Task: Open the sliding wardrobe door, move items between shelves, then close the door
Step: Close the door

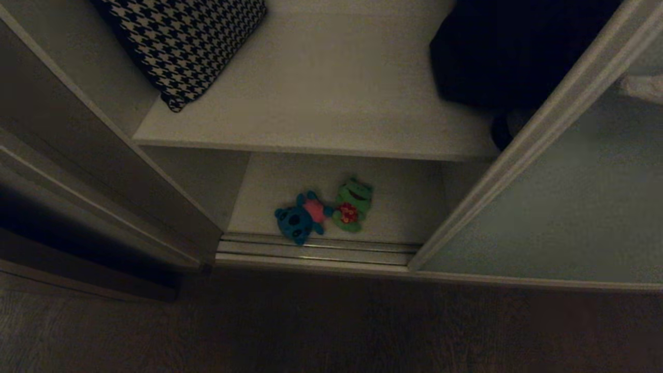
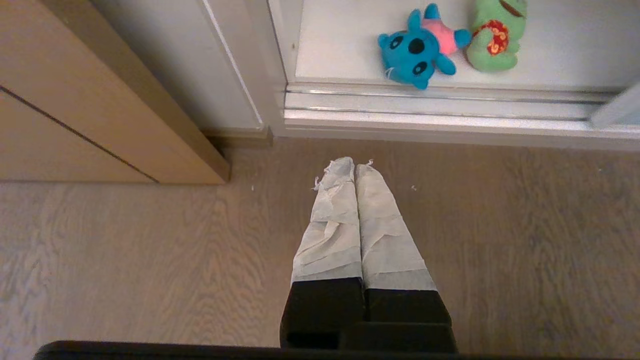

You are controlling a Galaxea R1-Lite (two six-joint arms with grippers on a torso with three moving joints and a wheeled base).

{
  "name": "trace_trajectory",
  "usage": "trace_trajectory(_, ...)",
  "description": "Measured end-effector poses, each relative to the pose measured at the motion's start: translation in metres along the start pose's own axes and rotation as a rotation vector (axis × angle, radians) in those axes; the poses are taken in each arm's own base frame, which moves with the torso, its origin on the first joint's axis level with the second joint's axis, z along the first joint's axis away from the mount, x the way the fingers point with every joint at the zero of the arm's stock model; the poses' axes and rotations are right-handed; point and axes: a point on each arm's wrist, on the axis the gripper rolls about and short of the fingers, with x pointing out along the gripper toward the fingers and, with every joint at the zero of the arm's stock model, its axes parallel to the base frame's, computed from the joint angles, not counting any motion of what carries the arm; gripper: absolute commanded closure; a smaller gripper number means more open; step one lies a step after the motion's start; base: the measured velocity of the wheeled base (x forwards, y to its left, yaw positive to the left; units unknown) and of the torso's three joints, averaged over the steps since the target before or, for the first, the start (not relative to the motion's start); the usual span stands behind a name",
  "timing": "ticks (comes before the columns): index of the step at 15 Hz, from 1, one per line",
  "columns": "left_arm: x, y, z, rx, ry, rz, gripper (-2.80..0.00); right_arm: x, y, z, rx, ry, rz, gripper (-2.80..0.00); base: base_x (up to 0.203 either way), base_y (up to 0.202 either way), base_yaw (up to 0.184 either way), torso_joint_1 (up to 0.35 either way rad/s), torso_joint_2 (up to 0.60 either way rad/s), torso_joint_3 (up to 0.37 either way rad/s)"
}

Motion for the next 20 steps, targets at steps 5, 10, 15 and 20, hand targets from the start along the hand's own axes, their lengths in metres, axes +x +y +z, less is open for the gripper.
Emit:
trace_trajectory(5, 0.0, 0.0, 0.0, 0.001, 0.0, -0.001, 0.0, -0.03, 0.03, 0.002, -0.058, -0.025, 0.264, 0.0, 0.0, 0.0, 0.0, 0.0, 0.0, 0.0)
trace_trajectory(10, 0.0, 0.0, 0.0, 0.0, 0.0, -0.001, 0.0, -0.079, 0.022, 0.006, -0.068, -0.076, 0.14, 0.0, 0.0, 0.0, 0.0, 0.0, 0.0, 0.0)
trace_trajectory(15, 0.0, 0.0, 0.0, 0.0, 0.0, 0.0, 0.0, -0.104, 0.011, 0.023, -0.124, -0.173, -0.437, 0.0, 0.0, 0.0, 0.0, 0.0, 0.0, 0.0)
trace_trajectory(20, 0.0, 0.0, 0.0, 0.0, 0.0, 0.0, 0.0, -0.129, 0.029, 0.041, -0.251, -0.202, -1.039, 0.0, 0.0, 0.0, 0.0, 0.0, 0.0, 0.0)
